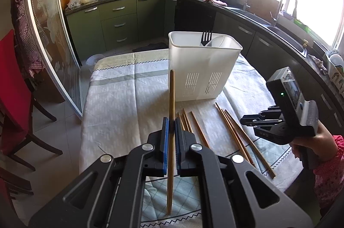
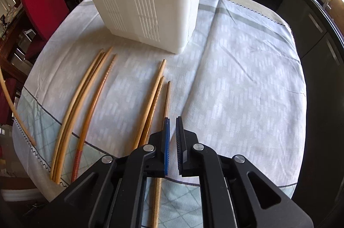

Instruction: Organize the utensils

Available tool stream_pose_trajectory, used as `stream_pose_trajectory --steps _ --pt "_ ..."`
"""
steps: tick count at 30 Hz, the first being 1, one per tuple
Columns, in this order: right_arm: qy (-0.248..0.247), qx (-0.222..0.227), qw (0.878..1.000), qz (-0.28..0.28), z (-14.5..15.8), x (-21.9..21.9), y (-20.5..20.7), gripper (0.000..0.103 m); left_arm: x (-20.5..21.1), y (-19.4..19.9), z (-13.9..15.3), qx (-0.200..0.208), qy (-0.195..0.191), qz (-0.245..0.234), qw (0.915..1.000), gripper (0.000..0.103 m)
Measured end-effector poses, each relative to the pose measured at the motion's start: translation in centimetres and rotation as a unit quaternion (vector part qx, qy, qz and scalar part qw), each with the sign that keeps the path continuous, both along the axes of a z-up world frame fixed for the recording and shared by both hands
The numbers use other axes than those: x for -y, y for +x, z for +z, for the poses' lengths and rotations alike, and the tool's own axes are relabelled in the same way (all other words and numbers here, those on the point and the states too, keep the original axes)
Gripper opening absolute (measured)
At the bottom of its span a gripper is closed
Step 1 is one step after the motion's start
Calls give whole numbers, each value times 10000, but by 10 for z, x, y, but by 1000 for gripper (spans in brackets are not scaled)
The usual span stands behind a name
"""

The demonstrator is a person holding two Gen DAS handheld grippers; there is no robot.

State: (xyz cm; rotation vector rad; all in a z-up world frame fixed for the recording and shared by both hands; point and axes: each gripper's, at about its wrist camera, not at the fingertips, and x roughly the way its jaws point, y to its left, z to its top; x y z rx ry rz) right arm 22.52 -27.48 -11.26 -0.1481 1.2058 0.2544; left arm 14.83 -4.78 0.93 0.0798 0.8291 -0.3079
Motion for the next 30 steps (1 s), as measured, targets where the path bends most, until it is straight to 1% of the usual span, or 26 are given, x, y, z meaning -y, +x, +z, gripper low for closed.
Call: stream_pose_trajectory --steps 5,9,10,11,12,13,16,18,22,26,28,30 --pt "-146 -183 9997 27 -12 -4 11 6 1 -6 1 110 8 -59 9999 5" --pt "-303 -168 9994 71 -13 -9 11 7 1 -8 0 106 2 -79 9999 5" --pt "-308 -180 9993 86 -13 -10 9 8 1 -9 0 107 2 -77 9999 5" --pt "-250 -194 9995 82 -11 -10 7 14 1 -9 -1 107 -6 -72 9999 5" --pt "-212 -153 9996 60 -10 -9 6 16 0 -9 -1 104 -18 -64 9999 5" --pt "-218 -94 9997 32 -8 -10 5 17 -1 -9 -2 102 -20 -58 9999 5" --pt "-159 16 9999 -2 -1 -9 0 17 -3 -11 -3 101 -16 -51 9999 5" --pt "-155 46 9998 77 3 -12 -5 16 -3 -11 -3 101 -17 -54 9999 5" --pt "-333 -72 9990 276 -1 -25 -9 16 -3 -11 -3 104 -19 -65 9999 5" --pt "-406 -161 9984 358 -7 -30 -10 16 -3 -12 -2 118 -1 -77 9999 5" --pt "-377 -163 9985 350 -10 -27 -5 16 -4 -12 -2 123 0 -80 9999 5" --pt "-291 -172 9988 362 -11 -28 -3 6 -3 -12 -2 126 0 -78 9999 5"
